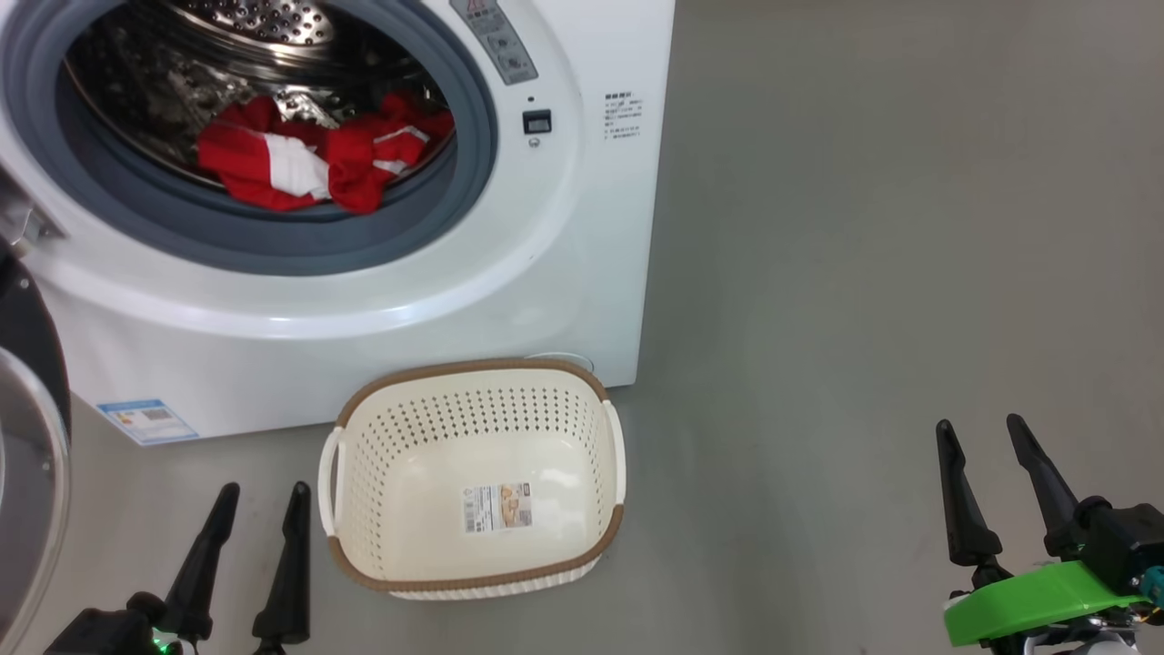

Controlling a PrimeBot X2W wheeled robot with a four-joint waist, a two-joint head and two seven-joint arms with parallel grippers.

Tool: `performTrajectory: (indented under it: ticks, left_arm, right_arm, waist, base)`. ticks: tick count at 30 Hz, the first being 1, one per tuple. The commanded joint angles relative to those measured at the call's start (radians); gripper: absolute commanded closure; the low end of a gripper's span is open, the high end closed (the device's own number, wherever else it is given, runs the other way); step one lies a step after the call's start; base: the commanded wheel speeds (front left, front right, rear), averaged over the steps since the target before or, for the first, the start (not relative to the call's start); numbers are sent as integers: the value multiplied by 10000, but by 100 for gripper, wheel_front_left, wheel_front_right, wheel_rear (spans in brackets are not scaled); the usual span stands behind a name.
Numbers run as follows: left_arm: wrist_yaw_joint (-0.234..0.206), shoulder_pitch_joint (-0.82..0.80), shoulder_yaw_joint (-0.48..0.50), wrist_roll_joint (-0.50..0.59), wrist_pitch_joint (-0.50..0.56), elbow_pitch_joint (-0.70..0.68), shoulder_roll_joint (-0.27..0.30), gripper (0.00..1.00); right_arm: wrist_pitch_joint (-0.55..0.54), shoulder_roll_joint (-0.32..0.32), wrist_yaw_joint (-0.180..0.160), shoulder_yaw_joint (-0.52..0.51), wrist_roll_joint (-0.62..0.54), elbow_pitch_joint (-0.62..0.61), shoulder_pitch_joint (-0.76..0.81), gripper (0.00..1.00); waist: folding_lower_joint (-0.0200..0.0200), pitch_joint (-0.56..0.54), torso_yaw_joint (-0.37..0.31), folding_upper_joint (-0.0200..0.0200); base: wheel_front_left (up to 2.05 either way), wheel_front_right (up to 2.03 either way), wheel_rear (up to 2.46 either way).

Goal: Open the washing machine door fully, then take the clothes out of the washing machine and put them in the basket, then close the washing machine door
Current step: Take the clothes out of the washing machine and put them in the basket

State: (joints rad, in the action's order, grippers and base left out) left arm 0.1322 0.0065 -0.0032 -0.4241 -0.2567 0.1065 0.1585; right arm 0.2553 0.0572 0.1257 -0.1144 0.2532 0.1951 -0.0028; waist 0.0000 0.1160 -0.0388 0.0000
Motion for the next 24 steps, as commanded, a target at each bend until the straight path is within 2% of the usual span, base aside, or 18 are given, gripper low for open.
performTrajectory:
  ticks: [1, 15, 24]
  left_arm:
    - [-15, -215, 309, -81, -51, -225, 235, 0]
    - [-15, -407, 295, -164, -51, -61, 255, 0]
    - [-15, -550, 330, -102, -51, 23, 216, 0]
  right_arm:
    - [65, 100, 50, 271, -63, -259, -65, 0]
    - [65, 48, 50, 332, -32, -281, -186, 0]
    - [65, 26, 50, 340, -27, -305, -279, 0]
  waist:
    - [0, 7, -1, 0]
    - [0, 202, 63, 0]
    - [0, 346, 100, 0]
  base:
    - [115, -115, 0]
    - [107, -107, 0]
    - [29, -29, 0]
